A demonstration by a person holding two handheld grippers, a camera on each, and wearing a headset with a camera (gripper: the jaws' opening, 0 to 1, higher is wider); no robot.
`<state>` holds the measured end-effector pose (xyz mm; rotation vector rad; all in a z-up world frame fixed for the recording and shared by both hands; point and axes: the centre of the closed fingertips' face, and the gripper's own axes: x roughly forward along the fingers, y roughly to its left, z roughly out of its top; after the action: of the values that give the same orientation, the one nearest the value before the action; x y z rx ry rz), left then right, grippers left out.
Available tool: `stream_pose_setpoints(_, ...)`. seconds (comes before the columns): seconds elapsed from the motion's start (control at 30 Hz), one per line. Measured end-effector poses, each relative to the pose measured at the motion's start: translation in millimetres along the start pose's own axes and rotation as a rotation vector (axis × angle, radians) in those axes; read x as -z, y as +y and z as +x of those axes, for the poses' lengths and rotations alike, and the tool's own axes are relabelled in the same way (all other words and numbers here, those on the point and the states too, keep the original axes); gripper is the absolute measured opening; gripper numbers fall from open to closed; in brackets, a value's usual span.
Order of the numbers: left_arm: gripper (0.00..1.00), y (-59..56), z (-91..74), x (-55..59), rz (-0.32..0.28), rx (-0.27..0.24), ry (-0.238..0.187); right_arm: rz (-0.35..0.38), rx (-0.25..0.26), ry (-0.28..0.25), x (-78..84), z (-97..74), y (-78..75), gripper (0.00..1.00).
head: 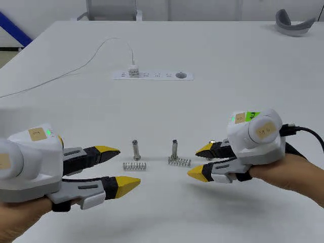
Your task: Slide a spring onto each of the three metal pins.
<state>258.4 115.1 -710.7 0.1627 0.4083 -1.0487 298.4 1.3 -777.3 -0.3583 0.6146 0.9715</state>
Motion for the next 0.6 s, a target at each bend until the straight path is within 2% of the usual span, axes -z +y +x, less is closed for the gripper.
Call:
stream_pose_setpoints(0.4,0.47,-3.7,-0.6,6.2,-0.016,0.002,0.000,0.004,-0.024,0.041,-2.6,19.3,-2.8,0.25)
stream_pose_setpoints(0.6,0.47,-5.6,0.1,7.4,-0.019,0.005,0.000,-0.006,-0.034,0.070,0.1,22.9,-0.5,0.22)
